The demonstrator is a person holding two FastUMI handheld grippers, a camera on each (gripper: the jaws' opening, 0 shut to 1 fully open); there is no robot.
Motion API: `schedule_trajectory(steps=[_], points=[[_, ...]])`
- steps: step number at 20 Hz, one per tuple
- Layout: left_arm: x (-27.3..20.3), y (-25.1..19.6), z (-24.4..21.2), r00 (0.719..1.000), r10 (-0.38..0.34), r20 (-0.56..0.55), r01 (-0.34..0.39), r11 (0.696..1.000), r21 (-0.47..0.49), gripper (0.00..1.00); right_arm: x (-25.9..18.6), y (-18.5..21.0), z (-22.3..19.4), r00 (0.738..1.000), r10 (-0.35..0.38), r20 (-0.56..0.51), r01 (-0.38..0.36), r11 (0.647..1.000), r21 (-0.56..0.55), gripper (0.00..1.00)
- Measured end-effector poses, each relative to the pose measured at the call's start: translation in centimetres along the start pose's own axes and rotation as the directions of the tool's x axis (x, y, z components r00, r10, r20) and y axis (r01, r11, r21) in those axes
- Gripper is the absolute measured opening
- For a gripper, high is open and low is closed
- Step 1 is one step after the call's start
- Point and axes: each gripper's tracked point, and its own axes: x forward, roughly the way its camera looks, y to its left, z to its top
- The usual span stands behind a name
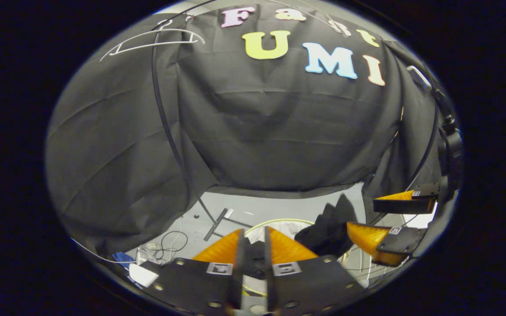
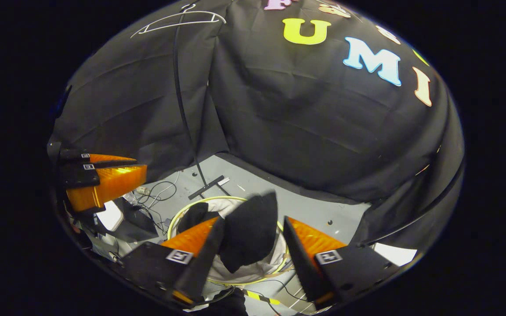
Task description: Grasp the clothes on the hanger with both hands and then place them into the laundry hamper below.
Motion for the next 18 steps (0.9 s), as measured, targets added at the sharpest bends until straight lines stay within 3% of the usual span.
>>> schedule_trajectory(steps=[1, 3, 10, 18], points=[[-0.3, 0.7, 0.1, 1.000, 0.010, 0.002, -0.010, 1.000, -0.005, 0.45, -0.3, 0.2, 0.3, 1.000, -0.004, 0.003, 0.004, 1.000, -0.005, 1.00], [-0.9, 1.7, 0.7, 0.999, 0.034, 0.024, -0.034, 0.999, -0.008, 0.84, -1.3, 0.0, 1.4, 0.999, -0.023, 0.035, 0.024, 1.000, -0.012, 0.98], [-5.1, 3.8, 4.7, 0.987, -0.011, 0.160, 0.009, 1.000, 0.014, 0.86, -7.6, -0.3, 5.2, 0.967, -0.144, 0.209, 0.128, 0.988, 0.089, 0.98], [-11.7, 2.8, 12.1, 0.930, -0.061, 0.363, 0.037, 0.997, 0.074, 0.86, -17.0, -4.1, 8.5, 0.873, -0.287, 0.393, 0.228, 0.955, 0.190, 0.98]])
